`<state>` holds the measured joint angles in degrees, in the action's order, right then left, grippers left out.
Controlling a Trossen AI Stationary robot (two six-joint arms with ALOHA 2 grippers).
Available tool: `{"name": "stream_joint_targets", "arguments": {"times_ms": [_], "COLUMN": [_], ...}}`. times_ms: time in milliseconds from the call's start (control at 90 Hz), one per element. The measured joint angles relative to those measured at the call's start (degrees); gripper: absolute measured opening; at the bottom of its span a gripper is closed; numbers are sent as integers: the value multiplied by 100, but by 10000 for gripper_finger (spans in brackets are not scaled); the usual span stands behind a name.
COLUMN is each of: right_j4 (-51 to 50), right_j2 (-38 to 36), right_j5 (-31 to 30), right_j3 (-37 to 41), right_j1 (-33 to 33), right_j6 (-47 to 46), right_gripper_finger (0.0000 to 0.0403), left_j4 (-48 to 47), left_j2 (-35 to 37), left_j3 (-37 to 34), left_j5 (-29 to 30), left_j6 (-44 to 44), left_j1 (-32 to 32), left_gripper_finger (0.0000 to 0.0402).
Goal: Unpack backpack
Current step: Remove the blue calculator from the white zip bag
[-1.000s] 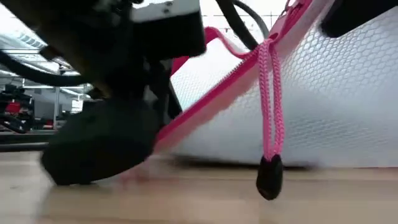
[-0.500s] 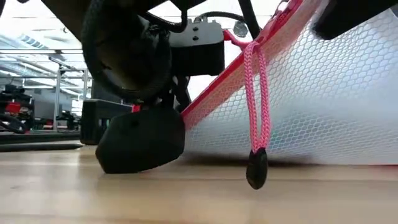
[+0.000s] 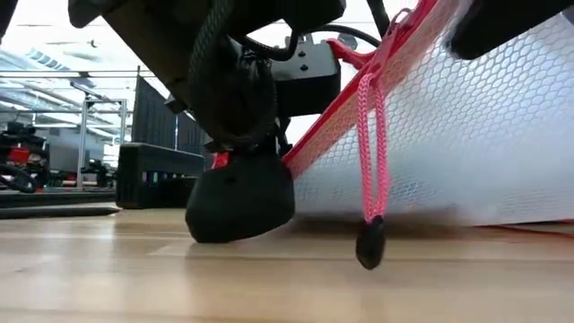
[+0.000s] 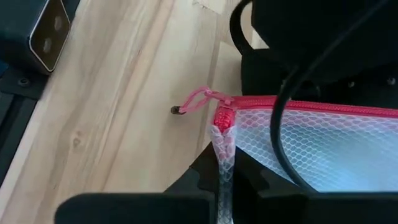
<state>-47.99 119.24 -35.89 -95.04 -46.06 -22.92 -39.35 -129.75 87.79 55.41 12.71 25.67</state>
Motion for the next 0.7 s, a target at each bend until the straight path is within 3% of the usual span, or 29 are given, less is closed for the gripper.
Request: {"name": "stream_joint_targets", "arguments": {"times_ms": [200,489,700], "right_j4": [4,4,-18], "right_j2": [0,0,0], "right_j5": [3,49,45], "right_j3": [0,0,0], "right_j1": [-2,-9,32], "right_j6": [0,-60,-151], "right_gripper_finger": [0,0,0], "left_j4": [-51,-121,-860], "left_j2": [43,358,507], "left_j3": [-7,-7,322], "left_j5": [9,-424,-821], "left_j6": [-6,167,672], "left_j1": [39,398,671], "left_gripper_finger": [72,82,82]}}
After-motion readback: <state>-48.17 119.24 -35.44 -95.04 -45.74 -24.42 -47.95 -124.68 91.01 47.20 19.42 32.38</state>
